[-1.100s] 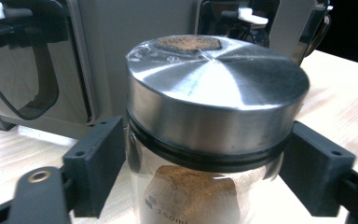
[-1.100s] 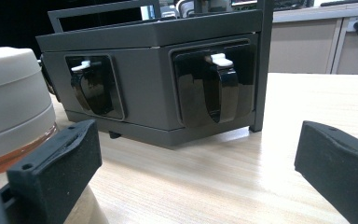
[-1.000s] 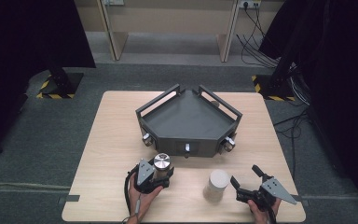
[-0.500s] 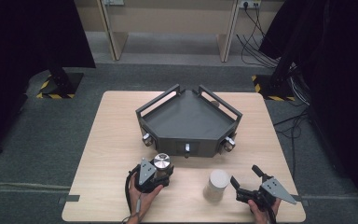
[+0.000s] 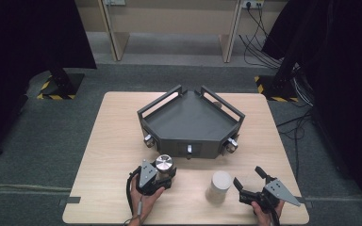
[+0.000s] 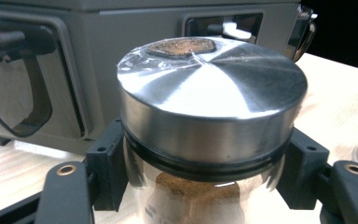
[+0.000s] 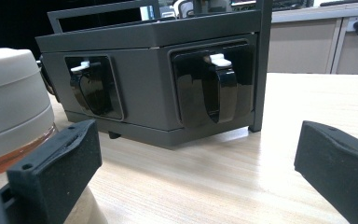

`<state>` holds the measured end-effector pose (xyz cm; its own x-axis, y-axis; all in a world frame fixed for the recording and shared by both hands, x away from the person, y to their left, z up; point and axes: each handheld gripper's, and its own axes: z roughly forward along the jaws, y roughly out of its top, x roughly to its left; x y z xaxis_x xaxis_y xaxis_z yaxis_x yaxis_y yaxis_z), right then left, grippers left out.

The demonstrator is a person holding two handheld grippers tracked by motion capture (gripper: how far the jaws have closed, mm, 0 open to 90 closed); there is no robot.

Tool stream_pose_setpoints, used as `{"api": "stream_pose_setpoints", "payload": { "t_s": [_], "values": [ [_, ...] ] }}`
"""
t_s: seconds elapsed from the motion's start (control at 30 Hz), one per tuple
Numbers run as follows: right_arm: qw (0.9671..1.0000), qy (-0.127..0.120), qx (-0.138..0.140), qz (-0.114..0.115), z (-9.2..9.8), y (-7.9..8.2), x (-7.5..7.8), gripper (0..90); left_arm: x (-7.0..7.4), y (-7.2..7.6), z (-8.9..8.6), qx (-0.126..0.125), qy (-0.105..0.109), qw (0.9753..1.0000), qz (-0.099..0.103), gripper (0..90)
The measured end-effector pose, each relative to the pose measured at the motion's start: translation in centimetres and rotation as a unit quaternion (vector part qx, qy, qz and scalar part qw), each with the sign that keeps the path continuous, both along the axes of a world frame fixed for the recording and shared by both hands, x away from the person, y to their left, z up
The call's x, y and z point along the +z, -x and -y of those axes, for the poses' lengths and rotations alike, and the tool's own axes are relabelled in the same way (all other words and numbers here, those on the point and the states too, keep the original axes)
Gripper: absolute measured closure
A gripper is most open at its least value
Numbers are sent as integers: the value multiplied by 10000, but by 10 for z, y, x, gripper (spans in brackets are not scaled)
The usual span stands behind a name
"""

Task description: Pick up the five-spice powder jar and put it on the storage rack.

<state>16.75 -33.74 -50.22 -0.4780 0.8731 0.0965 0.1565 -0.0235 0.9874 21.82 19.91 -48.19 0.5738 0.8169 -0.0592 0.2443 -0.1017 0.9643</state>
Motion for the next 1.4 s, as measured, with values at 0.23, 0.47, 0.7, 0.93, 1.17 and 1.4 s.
{"api": "stream_pose_setpoints", "payload": {
  "t_s": [0.23, 0.47, 0.7, 0.93, 1.17, 1.4],
  "values": [
    [10000, -2, 1, -4, 0, 0, 0, 8, 9, 0, -3, -88, 76, 9999, 18, 306],
    [10000, 3, -1, -9, 0, 0, 0, 8, 20, -1, -6, -290, 103, 9995, 67, 306],
    [10000, 5, 1, -10, 0, 0, 0, 8, 34, -3, -7, -434, 246, 9988, 12, 307],
    [10000, 13, 0, -22, 0, 0, 0, 8, 67, -12, -7, -600, 169, 9980, 29, 307],
    [10000, 5, 1, -9, 0, -1, 0, 8, 100, -23, -2, -657, 100, 9978, 53, 307],
    [10000, 5, 5, -32, 0, -1, 0, 8, 119, -34, 4, -620, 82, 9980, -8, 307]
  ]
}}
